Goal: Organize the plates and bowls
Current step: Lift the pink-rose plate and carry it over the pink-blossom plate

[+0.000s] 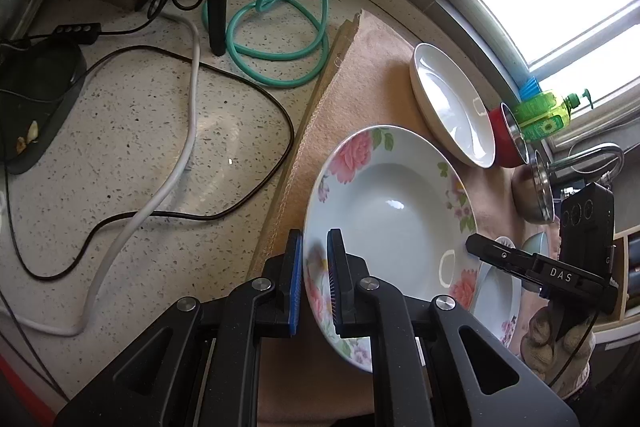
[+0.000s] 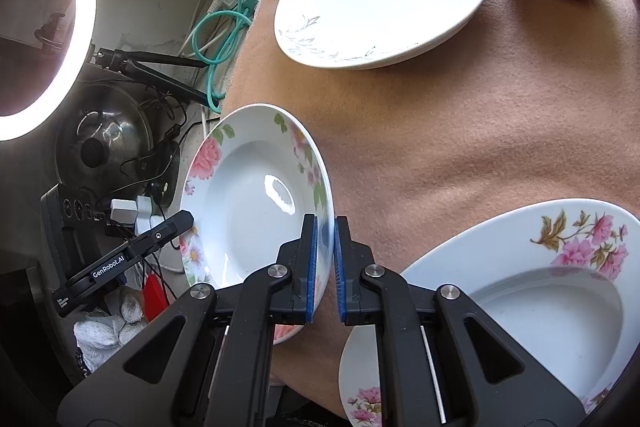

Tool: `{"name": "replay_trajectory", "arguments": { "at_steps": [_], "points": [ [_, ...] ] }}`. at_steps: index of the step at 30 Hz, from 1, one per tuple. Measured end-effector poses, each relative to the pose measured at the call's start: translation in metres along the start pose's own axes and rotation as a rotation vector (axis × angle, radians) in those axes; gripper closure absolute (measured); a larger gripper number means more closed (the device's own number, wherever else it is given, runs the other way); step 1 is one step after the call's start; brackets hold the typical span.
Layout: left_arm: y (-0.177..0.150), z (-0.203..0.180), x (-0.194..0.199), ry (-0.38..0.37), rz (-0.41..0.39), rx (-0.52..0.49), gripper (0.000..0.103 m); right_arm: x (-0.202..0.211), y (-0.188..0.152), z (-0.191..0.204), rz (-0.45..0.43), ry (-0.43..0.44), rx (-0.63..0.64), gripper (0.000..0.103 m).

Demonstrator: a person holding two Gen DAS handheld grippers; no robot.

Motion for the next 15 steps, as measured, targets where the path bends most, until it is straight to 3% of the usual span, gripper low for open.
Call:
{"name": "replay_trajectory", "arguments": {
  "at_steps": [15],
  "points": [
    [-0.003,-0.03,0.019,-0.028,-0.037,-0.049,0.093,0.041,-0.008,-0.007,-0.056,0.019,0.001,0.095]
  ]
}}
Point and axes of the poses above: each gripper's, at about its wrist camera, not at the fingertips, and x roughly against the way its jaws point, z to its left, y to its top, the point moved 7 cm from there along -x, roughly the way its jaws point, and after that the axes turned 2 degrees about -x, right-handed, at the moved point
